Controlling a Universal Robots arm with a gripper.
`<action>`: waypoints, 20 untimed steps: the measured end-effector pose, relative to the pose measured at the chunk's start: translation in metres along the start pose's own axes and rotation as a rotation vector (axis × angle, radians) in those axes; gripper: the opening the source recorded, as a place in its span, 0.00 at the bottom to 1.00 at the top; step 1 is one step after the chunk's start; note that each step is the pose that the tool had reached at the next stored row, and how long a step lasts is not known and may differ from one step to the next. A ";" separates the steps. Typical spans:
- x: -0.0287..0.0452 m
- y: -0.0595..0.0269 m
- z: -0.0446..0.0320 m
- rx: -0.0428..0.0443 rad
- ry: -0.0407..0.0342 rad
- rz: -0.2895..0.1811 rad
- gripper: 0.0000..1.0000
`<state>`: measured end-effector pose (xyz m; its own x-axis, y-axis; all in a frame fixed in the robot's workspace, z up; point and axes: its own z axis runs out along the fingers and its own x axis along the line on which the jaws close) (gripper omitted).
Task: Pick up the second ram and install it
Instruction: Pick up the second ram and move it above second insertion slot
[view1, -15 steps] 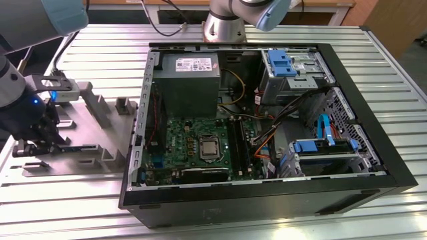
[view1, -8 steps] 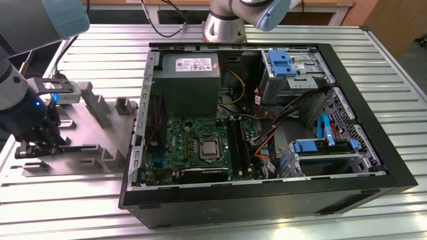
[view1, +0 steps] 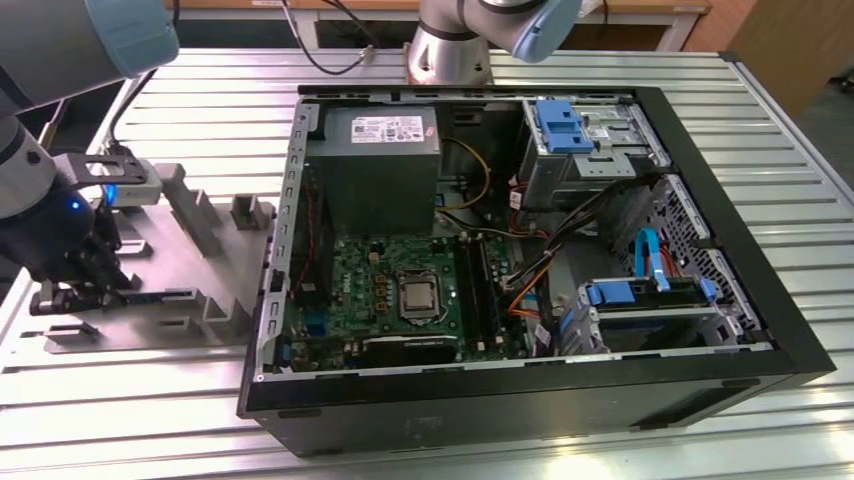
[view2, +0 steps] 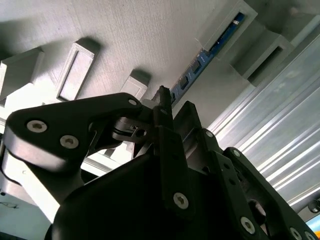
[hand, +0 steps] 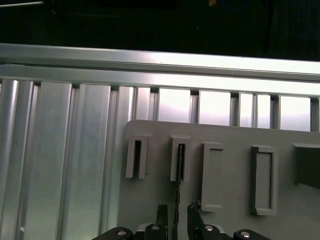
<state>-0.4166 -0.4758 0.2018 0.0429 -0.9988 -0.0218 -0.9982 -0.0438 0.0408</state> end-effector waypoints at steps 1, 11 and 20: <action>0.0000 0.0000 0.0000 -0.0001 0.0000 0.000 0.30; -0.0004 0.0002 0.0003 -0.0001 0.0000 0.000 0.22; -0.0007 0.0004 0.0006 -0.0001 0.0000 0.000 0.12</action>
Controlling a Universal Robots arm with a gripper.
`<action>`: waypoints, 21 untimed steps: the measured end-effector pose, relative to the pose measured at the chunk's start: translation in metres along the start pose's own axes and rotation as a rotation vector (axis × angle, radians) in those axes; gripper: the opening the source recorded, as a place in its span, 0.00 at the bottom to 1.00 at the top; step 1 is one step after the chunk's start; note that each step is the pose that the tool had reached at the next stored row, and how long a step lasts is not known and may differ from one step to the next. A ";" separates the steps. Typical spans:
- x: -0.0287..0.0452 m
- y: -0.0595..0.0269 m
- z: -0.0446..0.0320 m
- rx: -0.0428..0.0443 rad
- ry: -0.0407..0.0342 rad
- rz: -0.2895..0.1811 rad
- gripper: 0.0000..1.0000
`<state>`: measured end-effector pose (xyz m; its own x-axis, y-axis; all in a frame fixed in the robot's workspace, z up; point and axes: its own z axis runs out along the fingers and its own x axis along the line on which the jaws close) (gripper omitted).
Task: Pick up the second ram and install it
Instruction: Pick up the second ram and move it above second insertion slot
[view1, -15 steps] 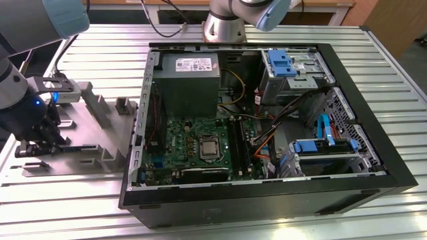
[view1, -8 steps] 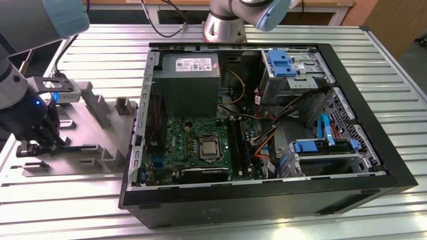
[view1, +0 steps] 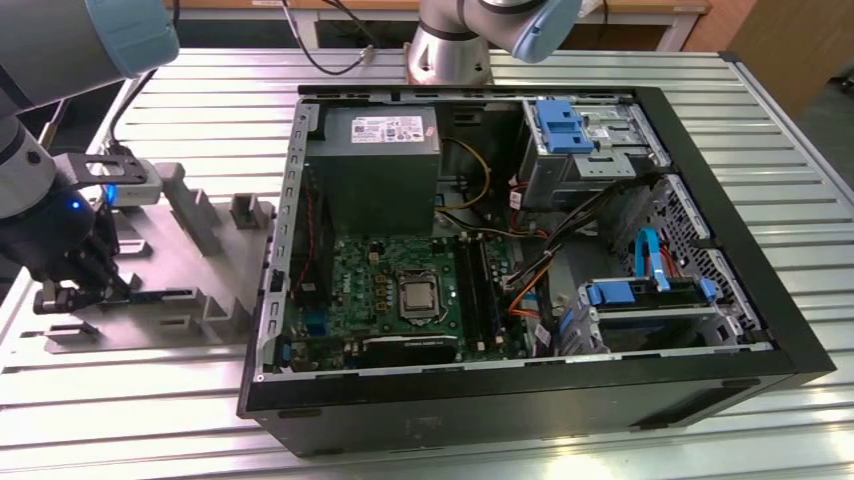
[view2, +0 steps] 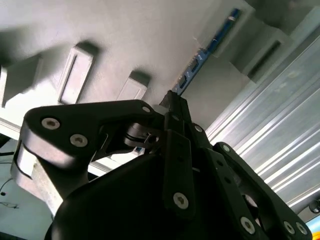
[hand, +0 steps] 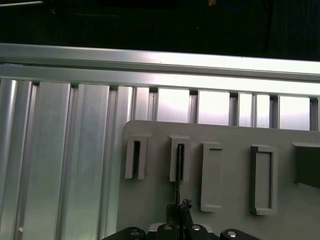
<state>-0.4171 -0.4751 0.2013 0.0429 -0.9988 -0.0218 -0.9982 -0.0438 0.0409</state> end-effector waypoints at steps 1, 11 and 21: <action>0.0000 0.0000 0.0000 0.0000 0.0000 0.000 0.12; -0.0001 0.0001 0.0009 0.0015 -0.0029 0.078 0.12; -0.0001 0.0001 0.0012 0.0025 -0.0047 0.115 0.12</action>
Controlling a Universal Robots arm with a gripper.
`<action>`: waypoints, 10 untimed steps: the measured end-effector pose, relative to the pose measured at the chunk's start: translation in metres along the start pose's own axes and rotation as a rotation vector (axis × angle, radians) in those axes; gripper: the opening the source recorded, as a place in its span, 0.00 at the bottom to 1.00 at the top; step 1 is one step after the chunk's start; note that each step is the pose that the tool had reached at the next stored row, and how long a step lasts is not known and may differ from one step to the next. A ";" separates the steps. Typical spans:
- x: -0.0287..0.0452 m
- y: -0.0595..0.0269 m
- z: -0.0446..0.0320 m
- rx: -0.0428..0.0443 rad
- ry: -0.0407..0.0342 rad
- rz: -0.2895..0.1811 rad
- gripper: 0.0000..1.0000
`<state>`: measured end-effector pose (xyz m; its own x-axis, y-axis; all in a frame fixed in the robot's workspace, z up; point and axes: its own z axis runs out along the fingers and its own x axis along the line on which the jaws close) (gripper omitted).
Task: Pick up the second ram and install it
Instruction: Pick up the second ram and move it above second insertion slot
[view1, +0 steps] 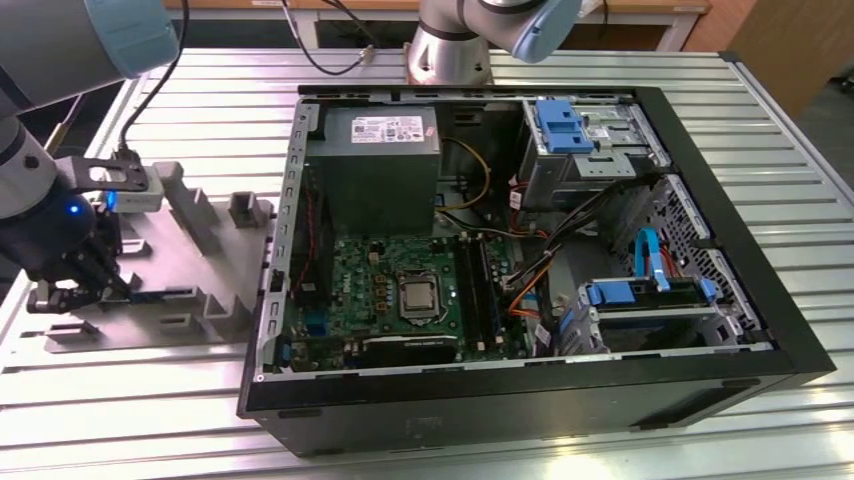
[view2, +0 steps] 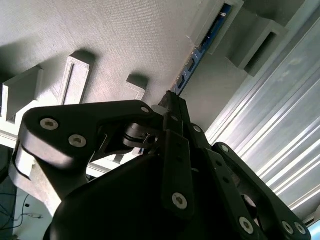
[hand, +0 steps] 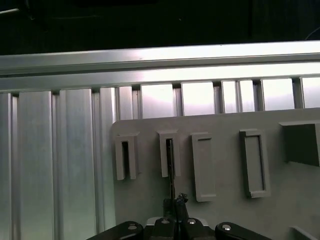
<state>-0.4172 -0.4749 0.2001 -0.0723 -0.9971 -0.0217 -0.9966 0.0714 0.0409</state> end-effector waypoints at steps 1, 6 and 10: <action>0.0001 0.0000 0.0000 0.0000 0.0000 0.000 0.12; 0.0011 -0.0001 0.0000 0.0001 -0.0001 0.000 0.12; 0.0012 -0.0001 -0.0023 0.0007 -0.0006 0.000 0.12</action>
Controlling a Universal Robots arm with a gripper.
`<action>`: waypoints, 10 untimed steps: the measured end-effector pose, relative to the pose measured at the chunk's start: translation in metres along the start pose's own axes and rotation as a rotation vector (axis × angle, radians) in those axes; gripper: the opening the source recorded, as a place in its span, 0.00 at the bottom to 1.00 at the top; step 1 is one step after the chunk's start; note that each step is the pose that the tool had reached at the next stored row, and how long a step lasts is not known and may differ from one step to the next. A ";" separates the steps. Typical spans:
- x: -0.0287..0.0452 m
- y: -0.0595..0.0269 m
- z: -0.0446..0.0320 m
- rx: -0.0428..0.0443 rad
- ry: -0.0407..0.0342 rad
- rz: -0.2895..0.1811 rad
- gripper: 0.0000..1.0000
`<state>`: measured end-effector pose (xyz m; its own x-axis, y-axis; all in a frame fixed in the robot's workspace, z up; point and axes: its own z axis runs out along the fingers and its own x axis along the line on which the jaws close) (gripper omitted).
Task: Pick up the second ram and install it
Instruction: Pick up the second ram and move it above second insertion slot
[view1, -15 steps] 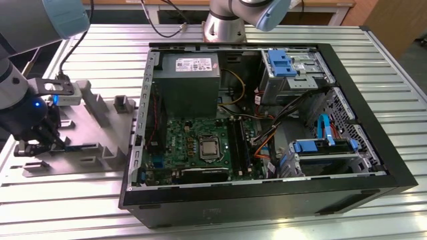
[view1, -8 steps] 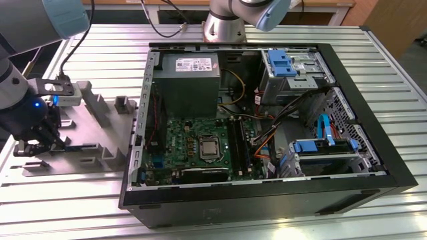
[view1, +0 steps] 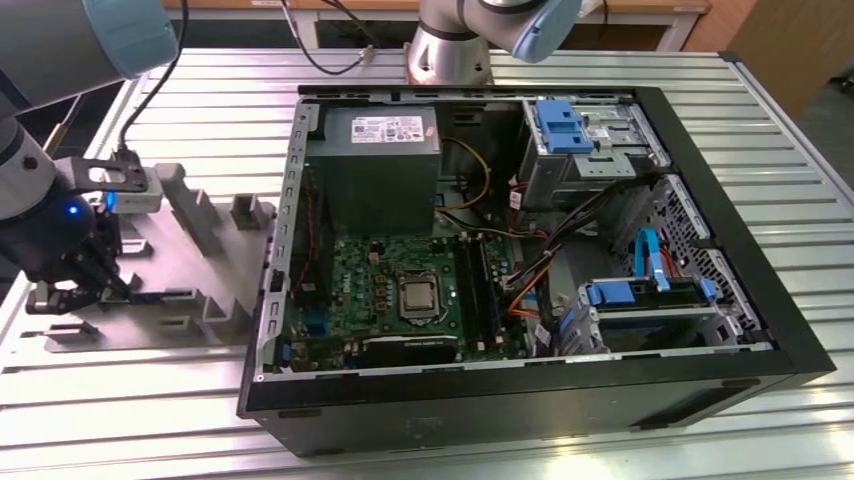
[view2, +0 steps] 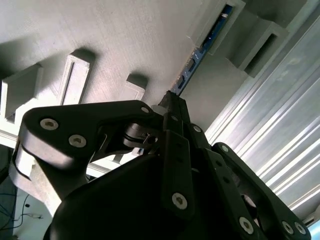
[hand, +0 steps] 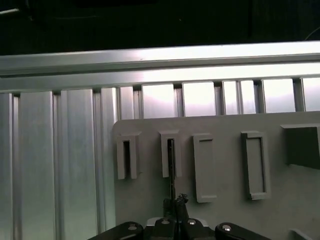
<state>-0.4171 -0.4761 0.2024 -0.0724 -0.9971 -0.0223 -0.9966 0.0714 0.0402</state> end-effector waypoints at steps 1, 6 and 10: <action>0.0000 0.0000 -0.0009 -0.0004 0.0003 0.000 0.12; 0.0000 0.0001 -0.0010 -0.0015 0.0018 -0.028 0.12; 0.0000 0.0001 -0.0009 -0.0015 0.0021 -0.037 0.12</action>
<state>-0.4172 -0.4761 0.2033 -0.0353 -0.9991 -0.0217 -0.9986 0.0344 0.0409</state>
